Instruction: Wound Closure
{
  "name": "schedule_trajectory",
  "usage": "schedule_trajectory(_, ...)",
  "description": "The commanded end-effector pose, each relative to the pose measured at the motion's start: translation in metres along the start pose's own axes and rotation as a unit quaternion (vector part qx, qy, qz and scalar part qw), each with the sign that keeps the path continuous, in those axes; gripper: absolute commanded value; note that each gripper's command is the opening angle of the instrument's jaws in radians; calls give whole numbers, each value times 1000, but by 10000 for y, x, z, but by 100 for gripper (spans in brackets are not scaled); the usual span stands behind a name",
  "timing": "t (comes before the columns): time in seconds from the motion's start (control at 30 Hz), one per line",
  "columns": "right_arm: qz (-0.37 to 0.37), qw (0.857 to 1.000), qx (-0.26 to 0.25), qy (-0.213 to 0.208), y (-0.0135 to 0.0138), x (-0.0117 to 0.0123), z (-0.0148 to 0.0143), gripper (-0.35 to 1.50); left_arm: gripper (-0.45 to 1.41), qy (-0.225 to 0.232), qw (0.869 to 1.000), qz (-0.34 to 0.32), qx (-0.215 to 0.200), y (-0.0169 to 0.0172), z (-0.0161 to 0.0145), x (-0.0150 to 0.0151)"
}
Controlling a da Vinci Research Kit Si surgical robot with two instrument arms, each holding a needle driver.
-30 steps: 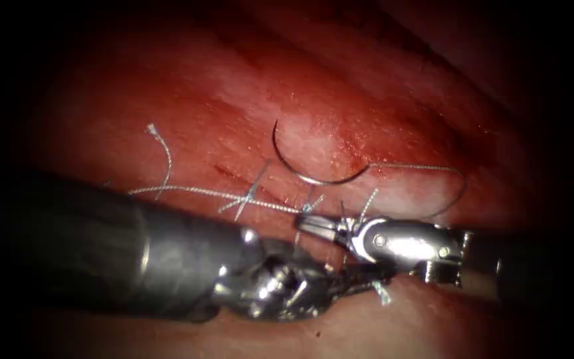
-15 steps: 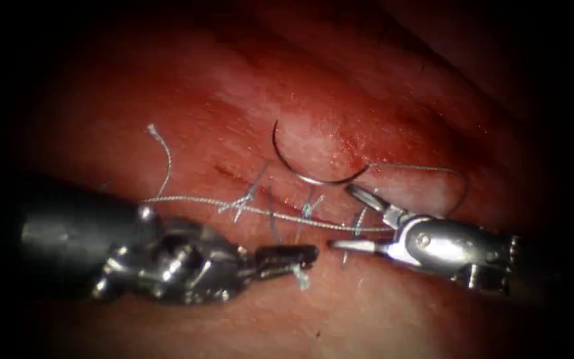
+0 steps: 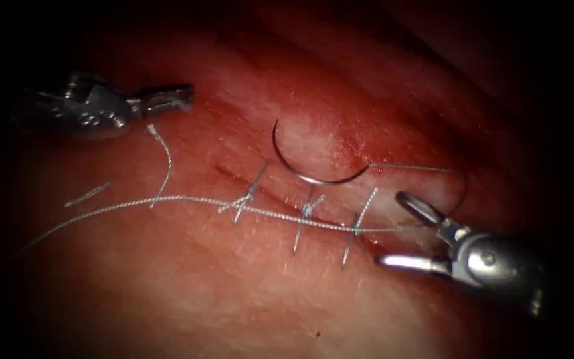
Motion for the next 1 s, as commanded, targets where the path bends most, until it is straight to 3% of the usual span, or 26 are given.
schedule_trajectory(0.03, 1, 1000, 3, 0, -7, -6, 0, 115, -43, -3, 1000, -1, 2, 3, 11, -7)
schedule_trajectory(0.07, 1, 1000, 5, 0, -8, -6, -3, 113, -45, -11, 1000, -2, 6, 4, 20, -25)
schedule_trajectory(0.23, 1, 1000, 6, 1, -8, -6, -6, 108, -45, -26, 1000, -3, 16, 13, 38, -55)
schedule_trajectory(0.4, 1, 1000, 8, 1, -8, -6, -7, 104, -43, -45, 999, 5, 0, 36, 59, -88)
schedule_trajectory(0.5, 1, 1000, 8, 1, -7, -7, -7, 101, -23, -54, 998, -1, -18, 52, 70, -105)
schedule_trajectory(0.6, 0, 1000, 8, 1, -7, -7, -7, 99, 22, -57, 997, -19, -41, 68, 79, -117)
schedule_trajectory(0.67, 0, 1000, 6, 1, -7, -8, -7, 99, 62, -63, 996, -37, -53, 75, 82, -122)
schedule_trajectory(0.77, 0, 1000, 4, 0, -6, -8, -6, 98, 79, -74, 992, -79, -71, 81, 81, -126)
schedule_trajectory(1.0, 0, 1000, 2, -1, -6, -8, -6, 96, 84, -79, 980, -155, -97, 85, 49, -144)
